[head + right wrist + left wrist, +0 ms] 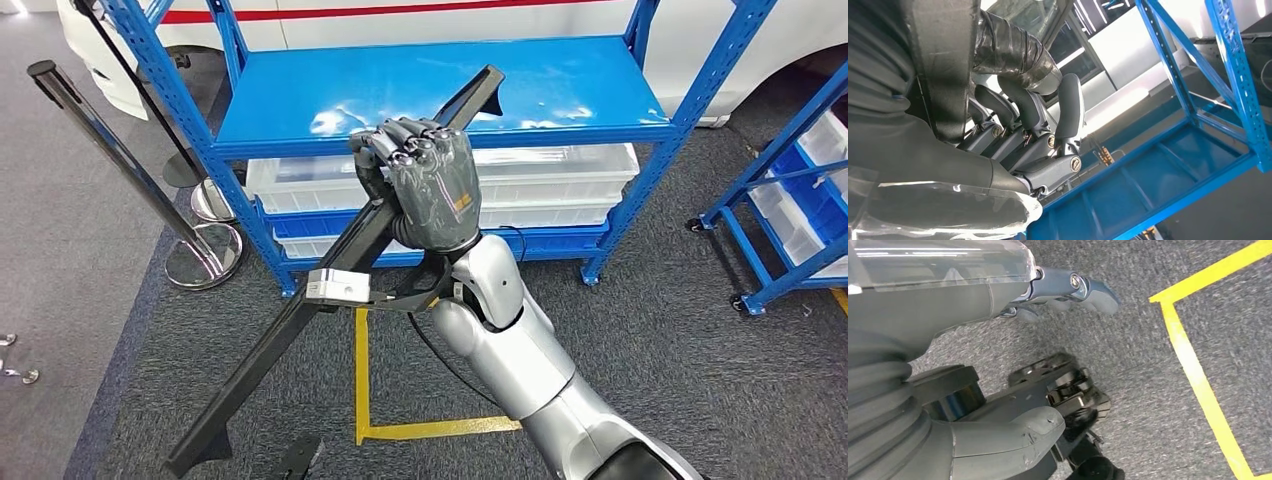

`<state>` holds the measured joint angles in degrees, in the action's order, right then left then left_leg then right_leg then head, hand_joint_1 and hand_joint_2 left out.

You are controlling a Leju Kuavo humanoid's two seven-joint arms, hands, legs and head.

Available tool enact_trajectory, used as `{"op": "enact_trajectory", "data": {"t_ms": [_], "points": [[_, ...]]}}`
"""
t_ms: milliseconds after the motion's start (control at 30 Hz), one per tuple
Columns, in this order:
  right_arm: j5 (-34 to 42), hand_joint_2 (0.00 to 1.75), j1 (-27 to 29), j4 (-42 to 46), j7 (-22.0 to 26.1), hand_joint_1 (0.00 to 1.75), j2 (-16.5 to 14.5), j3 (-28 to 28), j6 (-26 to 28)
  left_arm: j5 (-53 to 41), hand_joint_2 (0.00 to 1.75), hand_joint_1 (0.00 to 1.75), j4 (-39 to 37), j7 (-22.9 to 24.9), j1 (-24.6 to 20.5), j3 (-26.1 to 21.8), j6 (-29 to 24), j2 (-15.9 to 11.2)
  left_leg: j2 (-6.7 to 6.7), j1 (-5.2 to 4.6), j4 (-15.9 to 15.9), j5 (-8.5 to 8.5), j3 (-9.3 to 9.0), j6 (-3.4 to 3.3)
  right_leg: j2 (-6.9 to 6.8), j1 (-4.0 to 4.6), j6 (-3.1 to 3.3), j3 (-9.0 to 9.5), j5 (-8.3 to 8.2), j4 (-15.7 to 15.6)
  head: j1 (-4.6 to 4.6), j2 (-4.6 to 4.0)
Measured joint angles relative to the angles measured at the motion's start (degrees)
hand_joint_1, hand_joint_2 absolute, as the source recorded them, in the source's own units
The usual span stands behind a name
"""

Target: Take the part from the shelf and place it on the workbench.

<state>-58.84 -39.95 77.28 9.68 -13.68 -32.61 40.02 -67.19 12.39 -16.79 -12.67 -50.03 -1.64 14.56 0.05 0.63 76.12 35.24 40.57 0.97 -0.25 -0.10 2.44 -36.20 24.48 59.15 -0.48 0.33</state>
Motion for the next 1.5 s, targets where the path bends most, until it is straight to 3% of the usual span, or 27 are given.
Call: {"op": "enact_trajectory", "data": {"t_ms": [67,167,200,233,300,333,367,400,467,533,567,600,667,733,833,867,933,1000,1067,1100,1133,1200,1233,1333,1367,1433,1500], "points": [[-0.01,1.75,0.00,-0.03,0.00,1.75,0.00,0.00,0.00,-0.01,1.75,0.00,0.00,0.00,0.00,0.00,0.00,-0.01,0.00,0.00,-0.43,-0.48,-0.47,-0.01,0.00,0.00,-0.01,-0.21,-0.13,0.06,0.00,0.00],[-0.07,1.75,-0.09,-0.06,-0.02,1.75,-0.08,0.00,0.00,-0.05,1.75,0.00,0.00,0.00,-0.15,0.01,0.00,-0.07,-0.09,-0.19,-11.60,-5.12,-7.71,-0.69,0.05,0.04,-0.51,-1.26,-1.01,0.50,0.00,0.00],[-0.11,1.75,-0.32,-0.07,-0.10,1.75,-0.16,0.01,0.01,-0.11,1.75,0.00,-0.01,0.10,-0.33,0.02,0.01,-0.12,-0.01,-0.23,-16.16,-7.06,-9.89,-1.37,0.12,0.04,-1.16,-1.99,-0.59,1.24,0.02,0.00],[-0.15,1.75,-0.58,-0.09,-0.19,1.75,-0.23,0.01,0.01,-0.20,1.75,0.00,-0.01,0.23,-0.51,0.04,0.02,-0.17,0.09,-0.25,-18.07,-7.95,-10.19,-1.99,0.17,-0.03,-1.81,-2.83,0.78,2.86,0.02,0.00],[-0.17,1.75,-0.98,-0.17,-0.35,1.75,-0.31,0.02,0.02,-0.48,1.75,0.00,-0.02,0.55,-0.80,0.09,0.04,-0.27,0.38,-0.16,-19.43,-9.85,-8.86,-2.96,0.29,-0.25,-3.01,-5.21,5.71,9.30,0.03,0.00],[-0.16,1.75,-0.98,-0.24,-0.35,1.75,-0.30,0.02,0.02,-0.60,1.75,0.00,-0.02,0.64,-0.83,0.11,0.04,-0.30,0.43,-0.18,-19.23,-10.37,-7.99,-3.00,0.29,-0.41,-3.23,-6.08,7.62,12.96,0.02,0.00],[-0.15,1.75,-0.95,-0.32,-0.35,1.75,-0.29,0.02,0.02,-0.69,1.75,0.00,-0.02,0.73,-0.82,0.13,0.04,-0.34,0.47,-0.19,-18.98,-10.86,-7.09,-2.93,0.27,-0.56,-3.42,-6.35,8.26,15.53,0.03,0.00],[-0.18,1.75,-0.94,-0.40,-0.35,1.75,-0.29,0.02,0.02,-0.75,1.75,0.00,-0.02,0.80,-0.82,0.15,0.04,-0.38,0.50,-0.19,-18.65,-11.32,-6.16,-2.84,0.26,-0.71,-3.58,-5.78,7.67,16.42,0.03,0.00],[-0.31,1.75,-1.03,-0.50,-0.34,1.75,-0.33,0.02,0.02,-0.89,1.75,0.00,-0.02,0.92,-0.86,0.26,0.07,-0.43,0.50,-0.15,-17.82,-12.03,-4.46,-2.52,0.25,-1.03,-3.69,-1.70,4.73,12.30,0.03,0.00],[-0.51,1.75,-1.22,-0.54,-0.27,1.75,-0.52,0.03,0.02,-1.02,1.75,0.00,-0.02,1.02,-0.90,0.42,0.14,-0.50,0.44,-0.22,-17.08,-12.65,-3.16,-1.94,0.36,-1.01,-3.45,3.28,4.48,5.16,0.01,0.00],[-0.59,1.75,-1.31,-0.58,-0.23,1.75,-0.65,0.03,0.02,-1.08,1.75,0.00,-0.02,1.08,-0.93,0.49,0.17,-0.54,0.42,-0.26,-16.89,-13.03,-2.81,-1.58,0.44,-0.87,-3.21,4.59,4.91,2.80,0.01,0.00],[-0.65,1.75,-1.40,-0.65,-0.19,1.75,-0.76,0.04,0.02,-1.10,1.75,0.00,-0.02,1.12,-0.96,0.54,0.19,-0.58,0.41,-0.27,-16.90,-13.52,-2.54,-1.20,0.52,-0.60,-2.92,4.99,5.34,1.62,-0.01,0.00],[-0.71,1.75,-1.51,-0.86,-0.15,1.75,-0.91,0.04,0.01,-1.13,1.75,0.00,-0.02,1.21,-0.95,0.61,0.20,-0.64,0.34,-0.07,-17.03,-14.25,-2.15,-0.46,0.42,-0.44,-1.97,4.32,4.39,1.06,0.01,0.00],[-0.72,1.75,-1.60,-1.12,-0.14,1.75,-1.11,0.04,0.00,-1.13,1.75,0.00,-0.02,1.27,-0.85,0.67,0.20,-0.71,0.20,0.19,-15.15,-11.58,-1.07,0.06,0.19,-0.55,-0.75,3.26,3.00,0.58,0.01,0.00],[-0.74,1.75,-1.68,-1.48,-0.13,1.75,-1.48,0.04,-0.01,-1.15,1.75,0.00,-0.02,1.32,-0.85,0.76,0.20,-0.76,0.15,0.28,-5.44,-3.43,1.28,0.40,0.06,-0.38,0.11,0.77,0.81,0.44,0.00,0.00],[-0.75,1.75,-1.67,-1.60,-0.12,1.75,-1.55,0.04,-0.01,-1.15,1.75,0.00,-0.02,1.33,-0.87,0.79,0.20,-0.78,0.15,0.28,-2.26,-2.47,1.57,0.44,0.04,-0.27,0.12,-0.19,0.08,0.47,0.00,0.00],[-0.78,1.75,-1.66,-1.84,-0.11,1.75,-1.60,0.04,-0.01,-1.15,1.75,0.00,-0.02,1.33,-0.88,0.83,0.20,-0.86,0.15,0.24,-0.54,-4.43,-0.09,0.28,0.02,-0.11,0.05,-2.17,-1.40,0.61,0.00,0.00],[-0.80,1.75,-1.68,-1.95,-0.11,1.75,-1.64,0.04,0.00,-1.15,1.75,0.00,-0.02,1.33,-0.98,0.86,0.20,-0.96,0.12,0.08,-6.32,-6.77,-5.48,-0.20,0.04,-0.07,-0.17,-3.86,-2.78,0.80,-0.01,0.00],[-0.84,1.75,-1.77,-1.97,-0.11,1.75,-1.75,0.04,0.00,-1.09,1.75,0.00,-0.02,1.30,-1.21,0.90,0.20,-1.06,0.06,-0.26,-14.81,-5.54,-11.50,-0.69,0.02,-0.05,-0.65,-4.75,-4.05,0.83,0.00,0.00],[-0.85,1.75,-1.86,-2.02,-0.11,1.75,-1.83,0.04,0.00,-1.00,1.75,0.00,-0.02,1.25,-1.31,0.91,0.20,-1.10,0.02,-0.47,-17.58,-4.68,-13.12,-0.91,-0.03,-0.11,-0.97,-4.88,-4.73,0.62,0.00,0.00],[-0.85,1.75,-1.96,-2.07,-0.11,1.75,-1.92,0.04,0.00,-0.91,1.75,0.00,-0.02,1.20,-1.35,0.91,0.20,-1.11,-0.01,-0.63,-18.82,-4.62,-13.48,-1.07,-0.08,-0.15,-1.30,-4.90,-5.46,0.28,0.01,0.00],[-0.82,1.75,-2.13,-2.25,-0.13,1.75,-2.06,0.04,0.00,-0.78,1.75,0.00,-0.08,1.12,-1.35,0.90,0.25,-1.08,0.15,-0.38,-19.46,-6.11,-12.68,-1.73,0.10,-0.12,-1.98,-5.33,-5.76,-0.05,0.02,0.00],[-0.81,1.75,-2.20,-2.34,-0.16,1.75,-2.09,0.03,0.00,-0.76,1.75,0.00,-0.11,1.09,-1.37,0.90,0.27,-1.04,0.30,-0.22,-19.78,-6.97,-12.14,-2.16,0.24,-0.05,-2.24,-5.79,-4.53,0.59,0.06,0.00],[-0.79,1.75,-2.36,-2.70,-0.54,1.75,-2.03,0.01,-0.01,-0.63,1.75,0.00,-0.15,0.98,-1.45,0.89,0.28,-0.91,0.58,-0.26,-19.75,-9.55,-9.24,-3.00,0.39,-0.21,-2.83,-7.98,4.21,9.85,0.11,0.00],[-0.77,1.75,-2.37,-2.81,-0.74,1.75,-1.97,0.00,-0.02,-0.50,1.75,0.00,-0.15,0.93,-1.44,0.89,0.25,-0.89,0.60,-0.32,-19.47,-10.31,-8.07,-3.02,0.38,-0.34,-3.02,-8.46,5.92,13.70,0.10,0.00],[-0.65,1.75,-2.37,-2.97,-1.07,1.75,-1.78,-0.13,-0.09,-0.09,1.75,0.00,-0.15,0.73,-1.44,0.87,0.17,-0.83,0.63,-0.34,-18.73,-11.60,-5.69,-2.83,0.34,-0.61,-3.25,-7.28,4.63,16.62,0.10,0.00],[-0.23,1.75,-2.37,-3.02,-1.28,1.75,-1.63,-0.50,-0.25,0.31,1.75,0.00,-0.15,0.40,-1.46,0.84,0.04,-0.77,0.63,-0.33,-17.90,-12.72,-3.51,-2.44,0.31,-0.87,-3.24,-2.43,2.66,12.22,0.09,0.00]]}}
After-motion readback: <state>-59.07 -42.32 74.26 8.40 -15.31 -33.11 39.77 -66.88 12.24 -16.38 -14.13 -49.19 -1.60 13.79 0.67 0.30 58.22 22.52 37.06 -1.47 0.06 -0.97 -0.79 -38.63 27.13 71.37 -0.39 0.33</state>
